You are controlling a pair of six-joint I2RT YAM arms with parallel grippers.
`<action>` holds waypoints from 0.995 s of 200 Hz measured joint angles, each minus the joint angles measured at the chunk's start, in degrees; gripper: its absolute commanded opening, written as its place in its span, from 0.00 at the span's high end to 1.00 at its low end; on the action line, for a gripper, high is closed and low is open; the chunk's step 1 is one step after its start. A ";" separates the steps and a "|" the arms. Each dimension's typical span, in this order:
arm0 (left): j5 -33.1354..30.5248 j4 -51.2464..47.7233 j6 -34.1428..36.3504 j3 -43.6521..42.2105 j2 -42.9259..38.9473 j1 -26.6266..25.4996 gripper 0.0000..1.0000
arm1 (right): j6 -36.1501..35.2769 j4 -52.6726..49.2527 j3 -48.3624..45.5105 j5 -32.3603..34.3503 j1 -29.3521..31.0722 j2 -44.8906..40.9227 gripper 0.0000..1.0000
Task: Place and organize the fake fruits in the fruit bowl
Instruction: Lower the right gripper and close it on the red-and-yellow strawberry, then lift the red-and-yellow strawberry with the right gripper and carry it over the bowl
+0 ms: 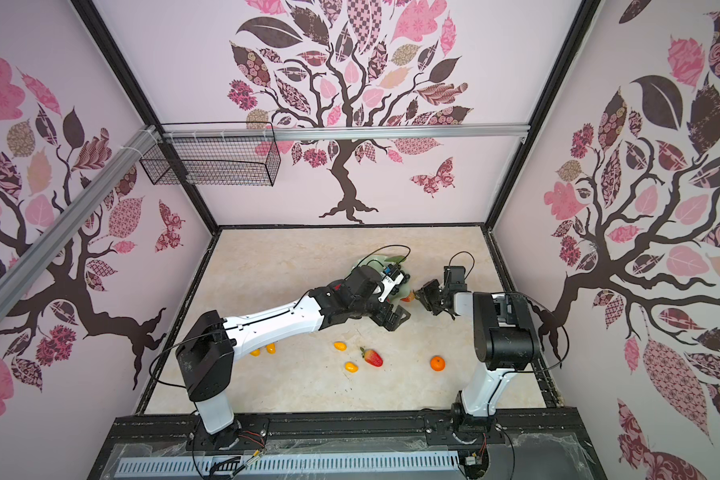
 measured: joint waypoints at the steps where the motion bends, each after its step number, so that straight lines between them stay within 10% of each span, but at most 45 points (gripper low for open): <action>1: 0.02 0.00 0.00 0.00 0.00 0.00 0.02 | -0.04 0.04 0.07 0.00 0.00 0.09 0.72; 199: 0.13 -0.02 -0.17 0.00 -0.02 0.15 0.02 | -1.53 -4.31 1.14 1.70 -0.04 -0.68 1.00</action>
